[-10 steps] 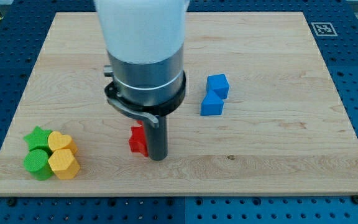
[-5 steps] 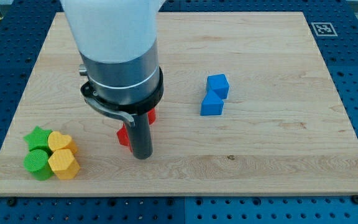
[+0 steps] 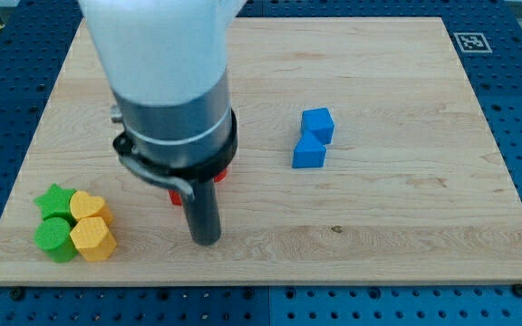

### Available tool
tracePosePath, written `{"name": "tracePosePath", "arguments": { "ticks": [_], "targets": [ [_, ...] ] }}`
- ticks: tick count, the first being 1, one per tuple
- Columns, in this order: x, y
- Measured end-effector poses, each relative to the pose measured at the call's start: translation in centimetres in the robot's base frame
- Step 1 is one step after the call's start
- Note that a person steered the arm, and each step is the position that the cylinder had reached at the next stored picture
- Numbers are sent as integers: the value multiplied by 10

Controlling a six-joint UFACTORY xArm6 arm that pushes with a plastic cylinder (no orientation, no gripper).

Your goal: Push the red star below the triangle

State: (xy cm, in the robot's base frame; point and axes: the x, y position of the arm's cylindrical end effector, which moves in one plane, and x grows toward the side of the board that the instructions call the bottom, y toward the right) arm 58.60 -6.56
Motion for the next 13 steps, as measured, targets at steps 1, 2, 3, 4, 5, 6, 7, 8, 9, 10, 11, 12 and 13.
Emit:
{"name": "tracePosePath", "arguments": {
  "ticks": [1, 2, 3, 4, 5, 6, 7, 8, 9, 10, 11, 12, 13],
  "targets": [
    [0, -2],
    [-10, -35],
    [-35, -47],
    [-50, -47],
    [-64, -42],
    [-64, -6],
    [-65, 1],
    [-75, -14],
    [-101, -26],
    [-104, 17],
    [-104, 42],
    [-101, 44],
    [-94, 46]
  ]
}}
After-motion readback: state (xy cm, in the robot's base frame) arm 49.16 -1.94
